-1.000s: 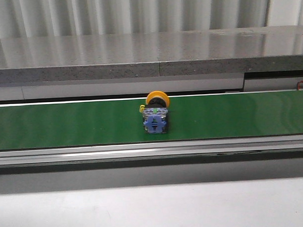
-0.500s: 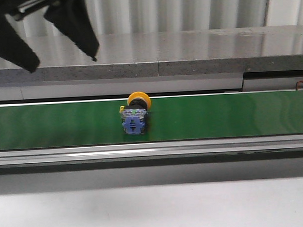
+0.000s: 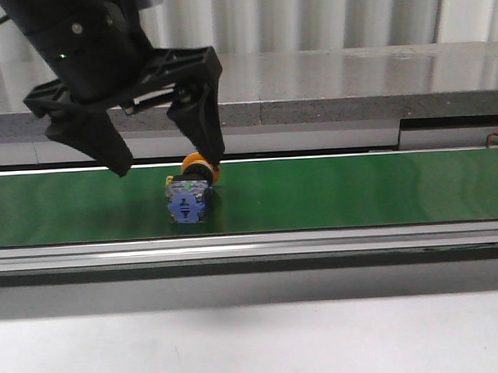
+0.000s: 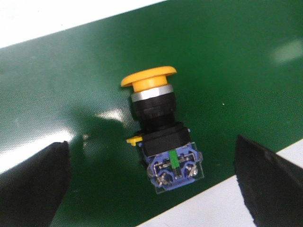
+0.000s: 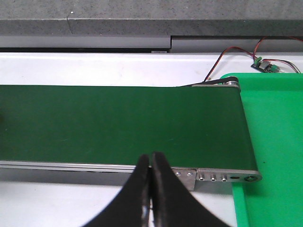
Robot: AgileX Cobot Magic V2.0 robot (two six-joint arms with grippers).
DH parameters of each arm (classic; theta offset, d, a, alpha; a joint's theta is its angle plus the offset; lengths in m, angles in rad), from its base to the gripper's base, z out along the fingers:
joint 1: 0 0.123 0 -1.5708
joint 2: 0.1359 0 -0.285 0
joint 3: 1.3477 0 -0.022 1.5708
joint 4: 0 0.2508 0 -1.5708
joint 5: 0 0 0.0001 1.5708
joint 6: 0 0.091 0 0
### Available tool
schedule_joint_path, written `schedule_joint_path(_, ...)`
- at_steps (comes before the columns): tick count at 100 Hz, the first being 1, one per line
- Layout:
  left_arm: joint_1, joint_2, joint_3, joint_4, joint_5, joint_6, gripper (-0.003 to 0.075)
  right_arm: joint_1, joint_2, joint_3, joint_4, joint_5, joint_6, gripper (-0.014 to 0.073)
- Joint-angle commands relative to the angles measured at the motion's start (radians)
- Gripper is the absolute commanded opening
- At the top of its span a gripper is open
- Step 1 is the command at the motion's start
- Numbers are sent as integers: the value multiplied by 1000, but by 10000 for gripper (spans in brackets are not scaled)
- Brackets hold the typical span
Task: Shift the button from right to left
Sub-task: 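Lower the left gripper onto the button and close on it, then lift the button off the belt with the left gripper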
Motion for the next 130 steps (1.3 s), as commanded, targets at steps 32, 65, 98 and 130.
schedule_joint_path(32, -8, 55, -34, 9, -41, -14, 460, 0, 0, -27, 10, -63, -10, -67)
schedule_joint_path(65, -3, -44, -42, 70, 12, -15, -20, 0, 0, -27, 10, -62, -10, -67)
schedule_joint_path(98, 197, -379, -36, 216, 212, -15, -20, 0, 0, -27, 10, -62, -10, -67)
schedule_joint_path(130, 553, -591, -32, 263, 333, 102, -20, 0, 0, -27, 10, -62, -10, -67)
